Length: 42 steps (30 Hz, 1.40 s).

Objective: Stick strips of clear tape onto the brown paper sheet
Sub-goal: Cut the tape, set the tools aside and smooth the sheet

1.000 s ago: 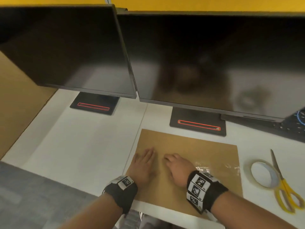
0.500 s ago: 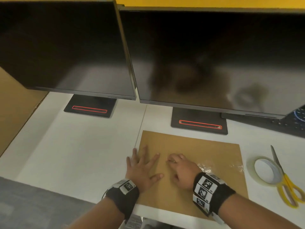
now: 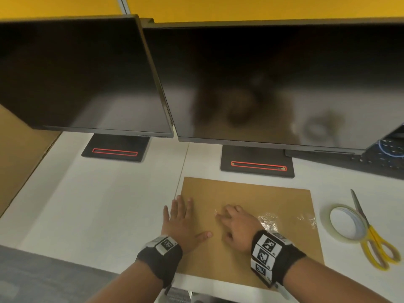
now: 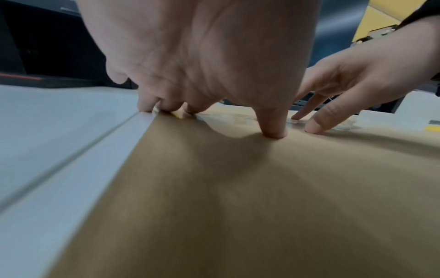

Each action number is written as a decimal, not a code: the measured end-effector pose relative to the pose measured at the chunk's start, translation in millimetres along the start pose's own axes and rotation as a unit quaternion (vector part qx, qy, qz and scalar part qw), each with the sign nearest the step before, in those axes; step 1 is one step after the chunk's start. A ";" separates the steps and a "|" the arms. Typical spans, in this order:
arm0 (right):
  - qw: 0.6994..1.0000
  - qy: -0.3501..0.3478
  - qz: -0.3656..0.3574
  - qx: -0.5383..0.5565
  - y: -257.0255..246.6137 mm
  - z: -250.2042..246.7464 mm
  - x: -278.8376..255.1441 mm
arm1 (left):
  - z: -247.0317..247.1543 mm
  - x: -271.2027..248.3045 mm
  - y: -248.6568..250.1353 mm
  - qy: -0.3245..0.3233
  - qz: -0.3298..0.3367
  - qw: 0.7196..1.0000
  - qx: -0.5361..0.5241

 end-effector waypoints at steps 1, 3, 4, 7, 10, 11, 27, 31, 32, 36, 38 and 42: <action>1.000 0.002 0.001 0.009 0.9 -0.1 -1.6 | -3.4 -1.2 0.7 0.001 -0.007 1.000 0.010; 1.000 0.001 0.004 0.027 4.3 -0.3 -3.1 | -10.6 -1.7 1.6 -0.003 -0.022 0.999 0.031; 0.999 0.003 0.005 0.032 7.0 -0.8 -4.8 | -13.9 -1.7 2.2 -0.008 -0.028 0.999 0.040; 0.999 0.024 0.024 0.007 18.1 -3.3 -18.2 | -18.8 -0.6 4.1 -0.017 -0.046 0.998 0.027; 0.998 0.030 0.053 -0.004 31.9 2.9 -38.5 | -24.5 -9.7 26.3 0.028 0.018 0.999 0.023; 0.998 0.019 0.055 0.002 35.5 6.7 -44.2 | -25.6 -16.3 40.6 0.044 0.071 0.996 0.027; 0.995 -0.042 0.084 0.017 78.8 37.7 -77.1 | 5.3 -41.8 107.0 -0.029 0.181 0.977 0.111; 0.992 -0.015 0.120 0.027 101.6 38.8 -95.7 | -1.6 -41.7 113.6 -0.022 0.170 0.979 0.114; 0.991 -0.015 0.129 0.029 106.5 38.6 -100.0 | -3.7 -41.5 115.1 -0.019 0.168 0.979 0.113; 0.987 -0.013 0.154 0.030 119.5 41.2 -110.6 | -5.7 -39.0 118.7 0.002 0.164 0.981 0.108; 0.987 -0.006 0.161 0.026 119.9 42.2 -112.4 | -5.2 -37.2 119.2 0.004 0.160 0.981 0.113; 0.985 0.012 0.170 0.033 118.2 40.3 -113.4 | -4.2 -34.7 120.0 -0.004 0.151 0.982 0.117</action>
Point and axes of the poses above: each hand's wrist, its own x-axis towards the middle knuckle, its own z-axis out of the palm, y = z × x, the point moved 4 cm from there along x, towards the middle knuckle, and after that the axes turned 6 degrees about -z, right-handed, at the moved point
